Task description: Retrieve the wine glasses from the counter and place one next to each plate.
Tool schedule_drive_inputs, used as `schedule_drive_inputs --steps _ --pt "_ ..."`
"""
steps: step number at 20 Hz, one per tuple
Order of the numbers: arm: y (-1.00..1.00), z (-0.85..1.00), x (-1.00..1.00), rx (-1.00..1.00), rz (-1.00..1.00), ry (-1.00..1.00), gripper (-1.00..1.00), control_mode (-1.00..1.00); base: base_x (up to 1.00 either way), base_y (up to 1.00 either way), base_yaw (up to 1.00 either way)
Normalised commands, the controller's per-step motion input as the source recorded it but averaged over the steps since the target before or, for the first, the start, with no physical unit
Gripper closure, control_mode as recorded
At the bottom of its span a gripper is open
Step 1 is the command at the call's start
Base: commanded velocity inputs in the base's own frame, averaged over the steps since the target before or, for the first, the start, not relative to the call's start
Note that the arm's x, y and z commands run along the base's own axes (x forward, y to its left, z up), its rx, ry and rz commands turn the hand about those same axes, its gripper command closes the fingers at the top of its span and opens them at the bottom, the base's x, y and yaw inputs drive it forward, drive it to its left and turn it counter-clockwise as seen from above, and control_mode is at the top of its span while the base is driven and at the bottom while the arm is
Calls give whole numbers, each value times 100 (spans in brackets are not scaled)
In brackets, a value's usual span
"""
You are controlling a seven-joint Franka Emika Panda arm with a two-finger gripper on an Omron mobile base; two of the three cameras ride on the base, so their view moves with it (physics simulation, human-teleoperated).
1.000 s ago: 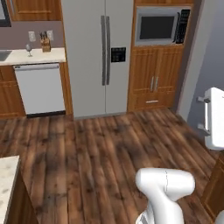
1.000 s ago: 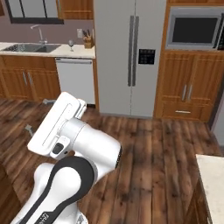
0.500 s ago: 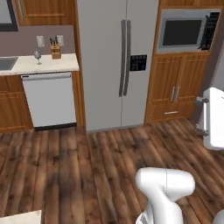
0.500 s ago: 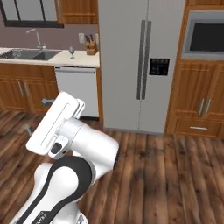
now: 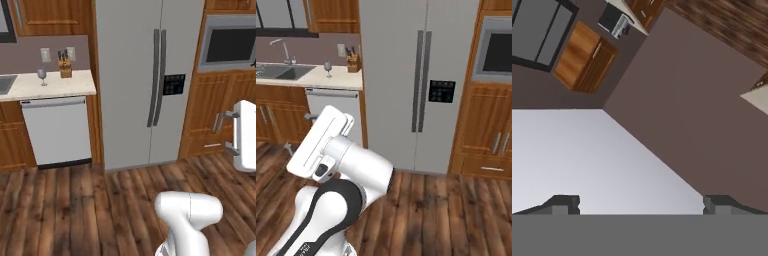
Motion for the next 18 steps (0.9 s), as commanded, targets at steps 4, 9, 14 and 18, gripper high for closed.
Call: schedule_drive_inputs --steps 4,9,14,18 --pt "0 0 0 0 0 0 -100 100 100 73 0" --pt "0 0 0 0 0 0 -100 100 100 67 0" --pt "0 0 0 0 0 0 -100 100 100 96 -4" --pt "0 0 0 0 0 0 -100 100 100 100 -12"
